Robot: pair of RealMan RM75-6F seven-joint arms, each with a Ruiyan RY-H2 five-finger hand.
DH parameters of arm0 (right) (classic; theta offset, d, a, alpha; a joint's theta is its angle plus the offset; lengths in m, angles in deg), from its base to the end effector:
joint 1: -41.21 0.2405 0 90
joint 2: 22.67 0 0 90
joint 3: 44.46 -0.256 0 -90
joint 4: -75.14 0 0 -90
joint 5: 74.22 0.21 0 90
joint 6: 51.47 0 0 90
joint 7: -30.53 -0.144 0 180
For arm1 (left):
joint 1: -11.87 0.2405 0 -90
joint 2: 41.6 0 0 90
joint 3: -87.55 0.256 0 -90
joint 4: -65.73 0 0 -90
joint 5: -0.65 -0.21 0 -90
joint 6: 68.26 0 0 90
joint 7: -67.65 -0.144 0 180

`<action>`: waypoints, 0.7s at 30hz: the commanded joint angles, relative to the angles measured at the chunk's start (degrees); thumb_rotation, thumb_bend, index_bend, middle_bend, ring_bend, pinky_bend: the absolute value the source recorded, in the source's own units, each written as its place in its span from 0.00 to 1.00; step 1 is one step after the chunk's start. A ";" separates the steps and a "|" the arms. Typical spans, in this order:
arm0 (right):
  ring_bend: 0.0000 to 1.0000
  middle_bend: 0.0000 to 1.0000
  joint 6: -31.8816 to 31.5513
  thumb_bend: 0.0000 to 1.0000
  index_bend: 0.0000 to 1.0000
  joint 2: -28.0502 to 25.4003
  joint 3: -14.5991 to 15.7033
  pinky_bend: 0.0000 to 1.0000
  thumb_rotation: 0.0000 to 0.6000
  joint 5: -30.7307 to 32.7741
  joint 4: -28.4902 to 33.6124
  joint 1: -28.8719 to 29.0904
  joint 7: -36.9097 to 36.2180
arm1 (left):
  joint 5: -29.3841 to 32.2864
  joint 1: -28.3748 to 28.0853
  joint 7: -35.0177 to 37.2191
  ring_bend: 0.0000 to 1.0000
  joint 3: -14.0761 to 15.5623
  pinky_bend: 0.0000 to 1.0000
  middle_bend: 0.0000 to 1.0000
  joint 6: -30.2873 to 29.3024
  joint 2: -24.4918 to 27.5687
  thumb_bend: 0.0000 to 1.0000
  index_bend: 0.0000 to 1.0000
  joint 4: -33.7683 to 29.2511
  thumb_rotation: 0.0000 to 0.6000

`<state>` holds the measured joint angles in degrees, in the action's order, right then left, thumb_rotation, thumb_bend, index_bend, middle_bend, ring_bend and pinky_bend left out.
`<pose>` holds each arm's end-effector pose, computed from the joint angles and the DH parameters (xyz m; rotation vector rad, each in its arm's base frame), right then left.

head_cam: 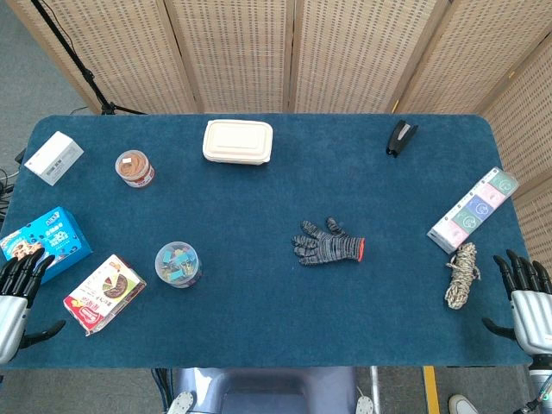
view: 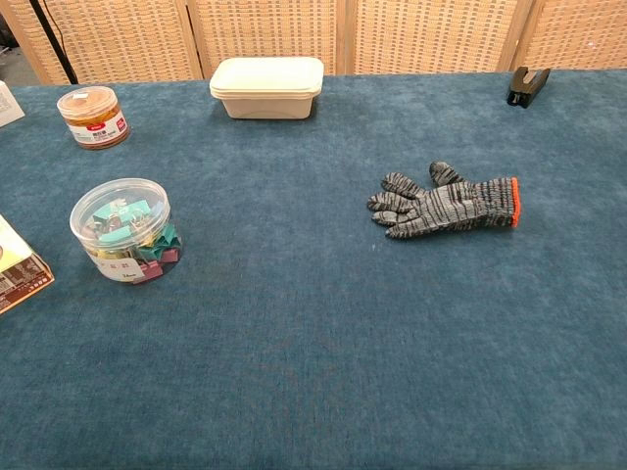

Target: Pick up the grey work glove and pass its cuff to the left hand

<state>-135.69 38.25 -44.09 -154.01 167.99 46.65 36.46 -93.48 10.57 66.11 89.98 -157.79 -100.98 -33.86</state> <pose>-0.3314 -0.1717 0.1740 1.3803 -0.8735 0.7006 -0.2863 0.1413 0.1650 -1.4671 -0.9137 -0.9397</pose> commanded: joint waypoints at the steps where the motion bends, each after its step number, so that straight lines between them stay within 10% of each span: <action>1: 0.00 0.00 0.18 0.00 0.00 -0.04 -0.12 0.00 1.00 -0.47 0.21 -0.04 -0.16 | -0.08 -0.12 0.26 0.00 0.12 0.00 0.00 0.34 0.17 0.00 0.00 -0.03 1.00; 9: 0.00 0.00 3.67 0.00 0.00 -0.80 -0.95 0.00 1.00 -4.60 3.38 3.31 1.38 | 0.52 -0.45 1.64 0.00 -0.20 0.00 0.00 0.88 0.83 0.00 0.00 -0.36 1.00; 21: 0.00 0.00 25.36 0.00 0.02 5.29 -10.95 0.00 1.00 3.90 10.40 22.60 8.77 | 2.03 -1.32 3.99 0.00 -0.66 0.00 0.00 2.73 1.89 0.00 0.00 -0.59 1.00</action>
<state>-115.06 40.14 -51.86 -154.83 176.90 64.98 41.38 -91.48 9.29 69.96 89.31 -155.14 -99.18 -34.44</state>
